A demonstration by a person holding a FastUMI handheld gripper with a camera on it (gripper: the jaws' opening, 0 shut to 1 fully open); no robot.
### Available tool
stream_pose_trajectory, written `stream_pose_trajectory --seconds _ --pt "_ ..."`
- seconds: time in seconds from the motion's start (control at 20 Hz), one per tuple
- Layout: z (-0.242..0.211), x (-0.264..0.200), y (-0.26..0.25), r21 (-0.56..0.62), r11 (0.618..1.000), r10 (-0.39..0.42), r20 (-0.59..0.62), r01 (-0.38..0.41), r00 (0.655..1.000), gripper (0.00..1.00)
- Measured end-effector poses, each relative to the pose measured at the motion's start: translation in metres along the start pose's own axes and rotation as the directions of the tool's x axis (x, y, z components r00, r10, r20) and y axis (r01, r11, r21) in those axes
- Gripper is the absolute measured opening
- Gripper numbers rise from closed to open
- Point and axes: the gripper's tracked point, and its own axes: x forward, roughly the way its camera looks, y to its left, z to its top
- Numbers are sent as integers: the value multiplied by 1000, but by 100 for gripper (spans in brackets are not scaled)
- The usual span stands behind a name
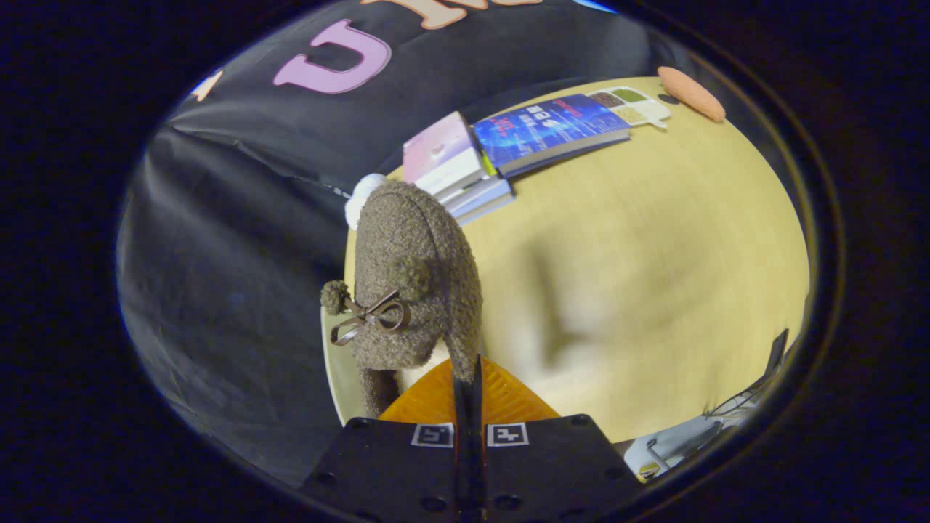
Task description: Open the storage box then place both shoes into the box .Put the left shoe in first, then the right shoe, with the right side of both shoes facing outward in a uniform manner.
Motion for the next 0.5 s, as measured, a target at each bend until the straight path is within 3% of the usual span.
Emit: stream_pose_trajectory --seconds 0.25,0.5 --pt "-21 11 64 -35 996 81 -56 -83 995 3" --pt "-51 41 77 -84 995 46 -122 -57 992 3"
